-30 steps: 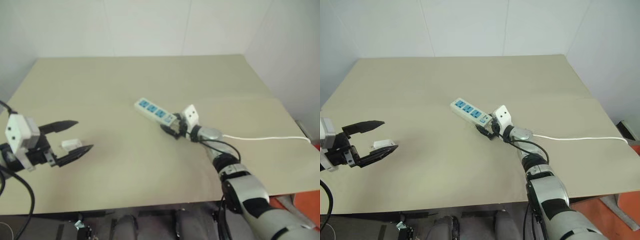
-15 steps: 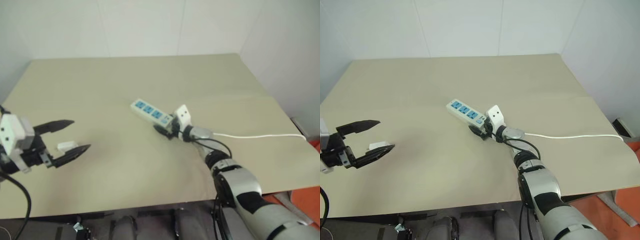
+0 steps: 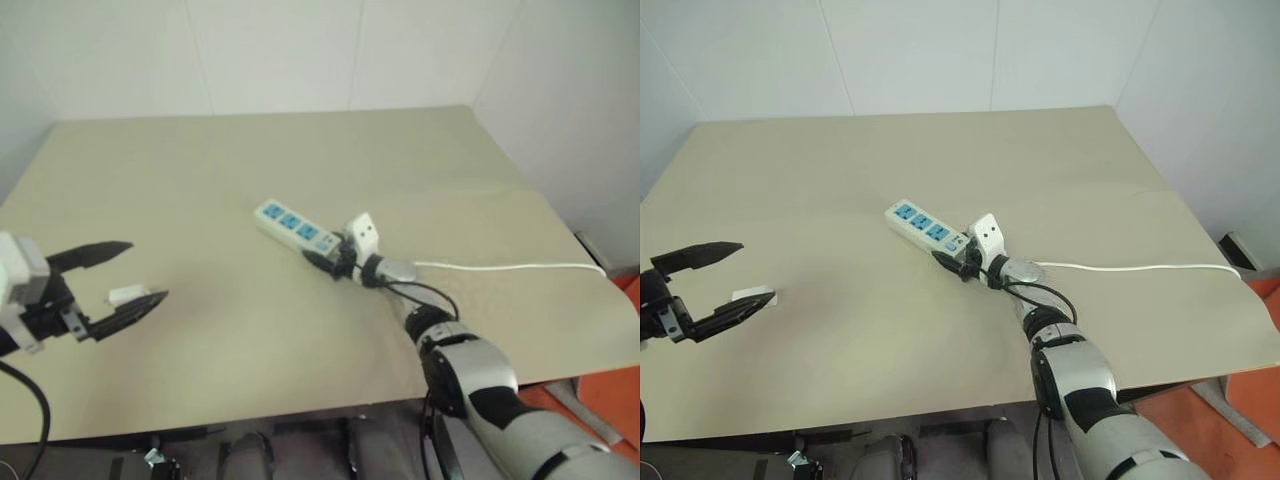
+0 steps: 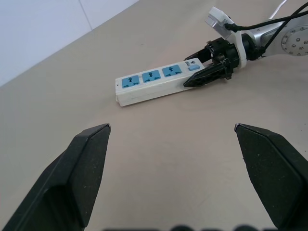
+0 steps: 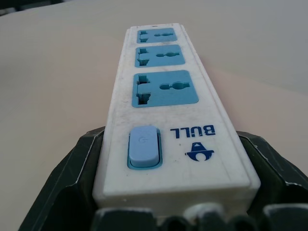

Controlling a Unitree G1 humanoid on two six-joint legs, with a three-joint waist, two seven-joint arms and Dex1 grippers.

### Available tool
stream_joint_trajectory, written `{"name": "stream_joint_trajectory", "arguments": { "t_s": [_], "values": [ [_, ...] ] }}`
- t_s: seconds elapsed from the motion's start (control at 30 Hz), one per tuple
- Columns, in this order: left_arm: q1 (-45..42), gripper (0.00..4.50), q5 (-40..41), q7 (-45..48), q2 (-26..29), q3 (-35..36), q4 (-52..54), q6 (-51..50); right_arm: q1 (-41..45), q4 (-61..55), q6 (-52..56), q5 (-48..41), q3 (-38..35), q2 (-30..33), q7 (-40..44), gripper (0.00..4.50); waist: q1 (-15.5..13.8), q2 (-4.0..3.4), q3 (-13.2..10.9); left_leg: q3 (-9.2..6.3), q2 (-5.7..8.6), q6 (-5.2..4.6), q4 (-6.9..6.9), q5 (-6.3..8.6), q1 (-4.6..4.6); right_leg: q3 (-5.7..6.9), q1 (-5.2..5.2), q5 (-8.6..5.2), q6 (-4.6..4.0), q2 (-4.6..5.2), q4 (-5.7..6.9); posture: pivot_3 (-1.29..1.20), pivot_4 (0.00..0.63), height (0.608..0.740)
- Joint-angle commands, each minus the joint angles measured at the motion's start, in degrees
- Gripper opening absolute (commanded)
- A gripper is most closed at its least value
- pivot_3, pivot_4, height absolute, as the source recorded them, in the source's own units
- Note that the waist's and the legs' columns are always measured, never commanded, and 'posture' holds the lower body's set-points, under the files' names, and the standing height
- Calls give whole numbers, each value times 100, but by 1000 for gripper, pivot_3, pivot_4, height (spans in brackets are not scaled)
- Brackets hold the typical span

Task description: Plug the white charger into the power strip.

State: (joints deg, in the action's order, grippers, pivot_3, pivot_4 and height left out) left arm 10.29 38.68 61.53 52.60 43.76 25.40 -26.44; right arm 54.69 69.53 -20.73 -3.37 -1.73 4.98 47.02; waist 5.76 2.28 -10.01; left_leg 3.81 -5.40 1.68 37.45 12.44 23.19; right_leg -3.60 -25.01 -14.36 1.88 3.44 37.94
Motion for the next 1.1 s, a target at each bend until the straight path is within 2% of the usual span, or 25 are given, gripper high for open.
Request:
{"name": "stream_joint_trajectory", "arguments": {
  "t_s": [0.03,0.17,0.3,0.4,0.57,0.77,0.97,1.1],
  "values": [
    [-140,4500,127,66,198,113,-65,-8,-137,-719,-307,-279,41,9,1047,3439,4,0,0,0,0,0,-1,0,0,0,0,0,0,-1,0,0,150,740],
    [-390,4500,151,393,571,28,-414,-37,-624,-1911,-176,-583,318,249,2442,3439,3,-1,-1,0,-2,1,-3,-1,-1,0,-3,0,0,-3,3,0,150,740],
    [-608,4500,79,717,882,-128,-746,38,-1016,-2642,150,-806,558,362,3178,3439,2,-1,-1,1,-2,2,-4,-1,-2,0,-3,0,0,-3,4,0,150,740],
    [-747,4500,27,921,1064,-277,-967,69,-1136,-2771,180,-744,740,323,3289,3439,8,-1,-1,1,-4,2,-5,-1,-4,0,-3,0,0,-5,4,0,150,740],
    [-1106,4500,-494,1298,1799,-888,-1532,250,-1120,-2347,-43,-545,1019,158,3353,3439,7,0,-2,1,-4,3,-7,-2,-5,0,-6,0,-2,-9,5,0,150,740],
    [-2046,4500,-1316,1174,2567,-2224,-2257,273,-986,-1924,-253,-443,1135,73,3478,3439,-16,1,-2,3,-4,5,-9,-3,0,0,-8,0,-3,-9,2,0,150,740],
    [-3580,4500,-1610,1488,2744,-3662,-2709,-428,-1047,-1618,-451,-283,1239,92,3503,3439,-22,4,-1,3,-4,6,-9,-3,0,0,-8,0,-3,-12,4,0,150,740],
    [-4366,4500,-2405,1924,2818,-4800,-2923,-765,-1040,-1499,-499,-228,1250,95,3443,3439,-17,7,2,2,-4,6,-9,-3,-5,-1,-5,0,-3,-14,7,0,150,740]
  ]
}}
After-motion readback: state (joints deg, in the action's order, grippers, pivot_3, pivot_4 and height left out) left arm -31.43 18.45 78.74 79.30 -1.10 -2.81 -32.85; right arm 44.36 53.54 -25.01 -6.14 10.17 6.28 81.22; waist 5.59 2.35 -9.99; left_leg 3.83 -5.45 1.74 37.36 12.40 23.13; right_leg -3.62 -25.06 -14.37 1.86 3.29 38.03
